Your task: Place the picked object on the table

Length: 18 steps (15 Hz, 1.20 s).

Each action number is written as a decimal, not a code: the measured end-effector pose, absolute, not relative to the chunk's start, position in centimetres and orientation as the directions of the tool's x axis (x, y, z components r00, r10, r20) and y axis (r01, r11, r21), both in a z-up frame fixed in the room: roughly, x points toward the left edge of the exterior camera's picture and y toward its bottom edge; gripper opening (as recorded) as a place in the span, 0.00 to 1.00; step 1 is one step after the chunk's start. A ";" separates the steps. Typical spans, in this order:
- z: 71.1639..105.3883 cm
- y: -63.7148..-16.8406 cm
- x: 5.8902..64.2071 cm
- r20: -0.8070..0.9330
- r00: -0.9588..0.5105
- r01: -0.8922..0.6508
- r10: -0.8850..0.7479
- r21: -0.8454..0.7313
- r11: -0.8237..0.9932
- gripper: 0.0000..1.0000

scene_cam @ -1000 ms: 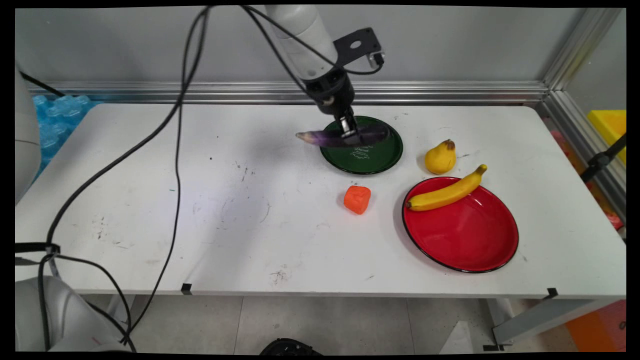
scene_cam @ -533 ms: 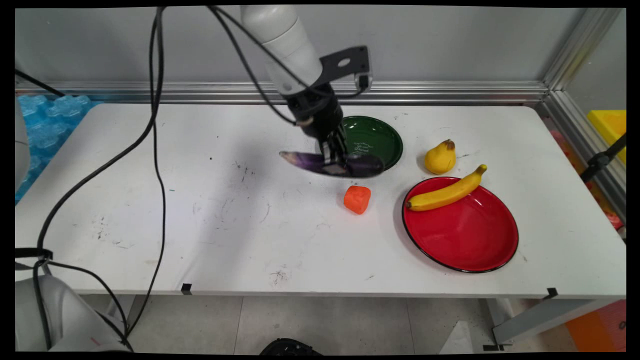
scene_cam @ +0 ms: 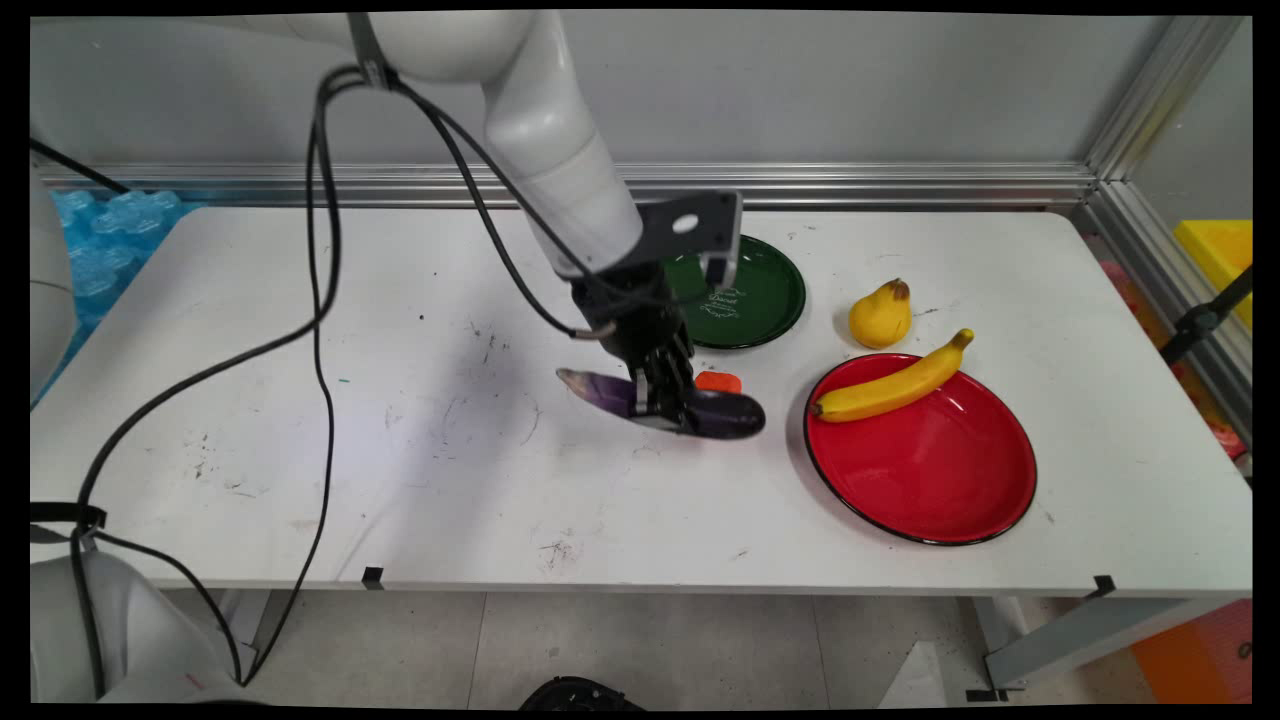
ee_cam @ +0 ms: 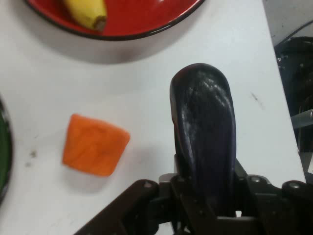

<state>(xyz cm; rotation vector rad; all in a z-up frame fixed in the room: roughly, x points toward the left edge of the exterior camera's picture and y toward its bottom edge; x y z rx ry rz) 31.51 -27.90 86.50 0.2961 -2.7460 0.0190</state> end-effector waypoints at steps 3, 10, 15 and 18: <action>83.5 -27.7 30.3 0.369 -0.911 -0.183 -0.182 0.035 0.983 0.00; 78.3 -28.0 28.1 0.367 -0.916 -0.163 -0.164 0.035 0.986 0.00; 77.1 -28.1 27.4 0.377 -0.914 -0.153 -0.152 0.027 0.988 1.00; 77.3 -28.0 27.4 0.387 -0.911 -0.150 -0.146 0.021 0.989 1.00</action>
